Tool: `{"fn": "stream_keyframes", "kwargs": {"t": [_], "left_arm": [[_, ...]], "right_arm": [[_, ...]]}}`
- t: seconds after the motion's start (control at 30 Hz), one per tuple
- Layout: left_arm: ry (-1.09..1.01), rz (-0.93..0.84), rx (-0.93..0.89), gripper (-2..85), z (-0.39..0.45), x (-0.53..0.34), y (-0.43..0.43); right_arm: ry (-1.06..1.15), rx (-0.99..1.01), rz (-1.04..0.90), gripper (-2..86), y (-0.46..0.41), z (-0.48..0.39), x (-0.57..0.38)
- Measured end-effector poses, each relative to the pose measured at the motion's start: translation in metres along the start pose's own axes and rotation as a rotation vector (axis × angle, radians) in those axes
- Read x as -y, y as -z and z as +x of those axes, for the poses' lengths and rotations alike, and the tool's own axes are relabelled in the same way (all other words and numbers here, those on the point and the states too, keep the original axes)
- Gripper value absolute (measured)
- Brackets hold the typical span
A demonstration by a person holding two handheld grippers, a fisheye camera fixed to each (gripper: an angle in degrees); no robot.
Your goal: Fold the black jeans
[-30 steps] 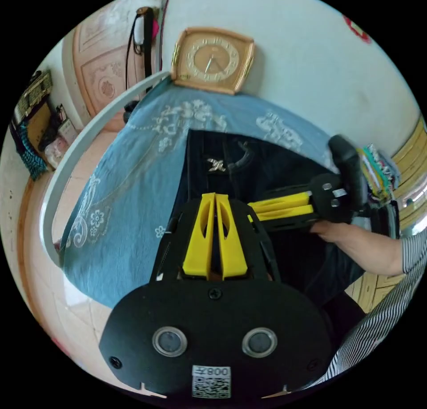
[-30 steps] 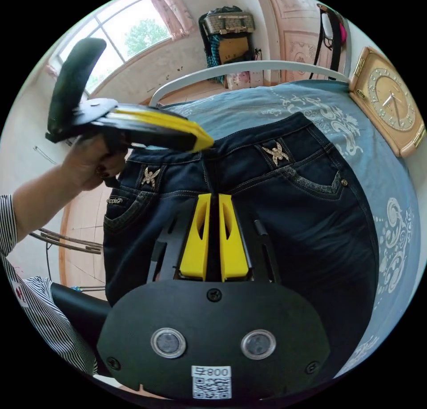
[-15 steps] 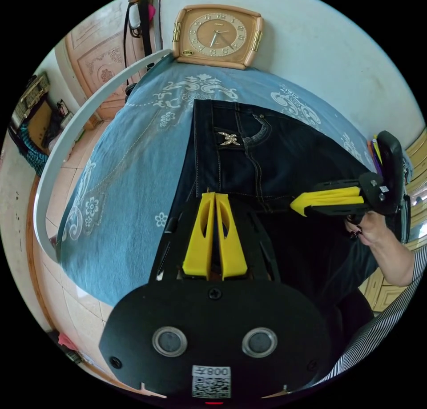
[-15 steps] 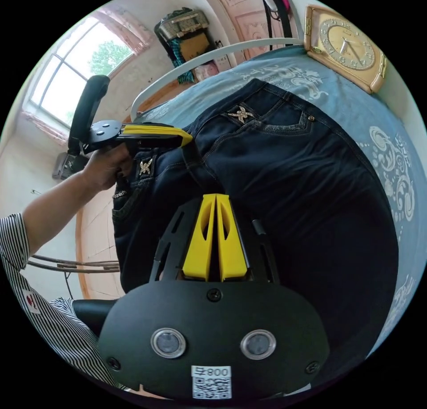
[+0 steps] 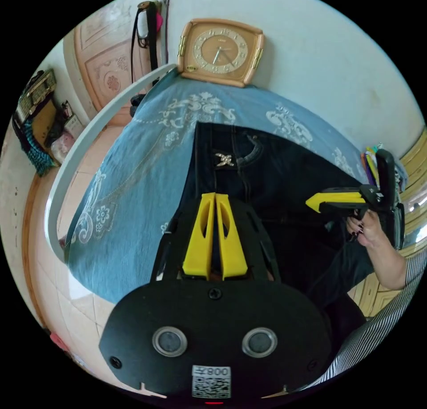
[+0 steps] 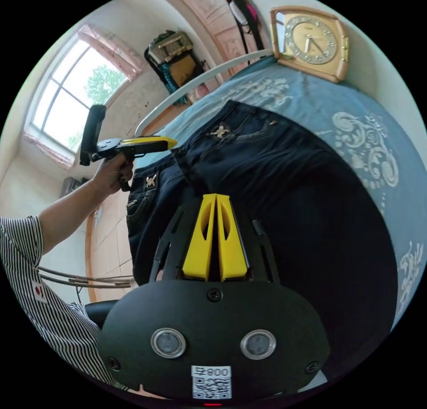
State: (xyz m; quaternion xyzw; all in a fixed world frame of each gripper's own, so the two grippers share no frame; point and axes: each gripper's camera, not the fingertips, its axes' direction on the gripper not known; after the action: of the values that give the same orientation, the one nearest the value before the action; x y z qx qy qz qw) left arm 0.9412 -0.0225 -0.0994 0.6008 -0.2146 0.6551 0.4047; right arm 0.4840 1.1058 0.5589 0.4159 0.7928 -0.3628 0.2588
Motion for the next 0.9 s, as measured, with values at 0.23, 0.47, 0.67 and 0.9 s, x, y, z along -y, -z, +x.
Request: {"fn": "stream_keyframes", "kwargs": {"t": [0.23,0.47,0.67,0.9], "left_arm": [[-0.096,-0.01,-0.151,5.9,0.028,0.058,-0.024],[-0.23,-0.093,-0.079,8.9,0.08,0.144,-0.067],[-0.426,-0.203,0.072,11.6,0.134,0.204,-0.098],[-0.597,-0.363,0.181,10.8,0.184,0.235,-0.136]], "right_arm": [[-0.084,-0.133,0.066,6.4,0.067,0.09,-0.025],[-0.029,-0.302,-0.047,9.6,0.072,0.125,-0.019],[0.045,-0.384,-0.204,11.0,0.046,0.129,-0.021],[0.056,-0.417,-0.219,10.6,0.043,0.126,-0.042]]}}
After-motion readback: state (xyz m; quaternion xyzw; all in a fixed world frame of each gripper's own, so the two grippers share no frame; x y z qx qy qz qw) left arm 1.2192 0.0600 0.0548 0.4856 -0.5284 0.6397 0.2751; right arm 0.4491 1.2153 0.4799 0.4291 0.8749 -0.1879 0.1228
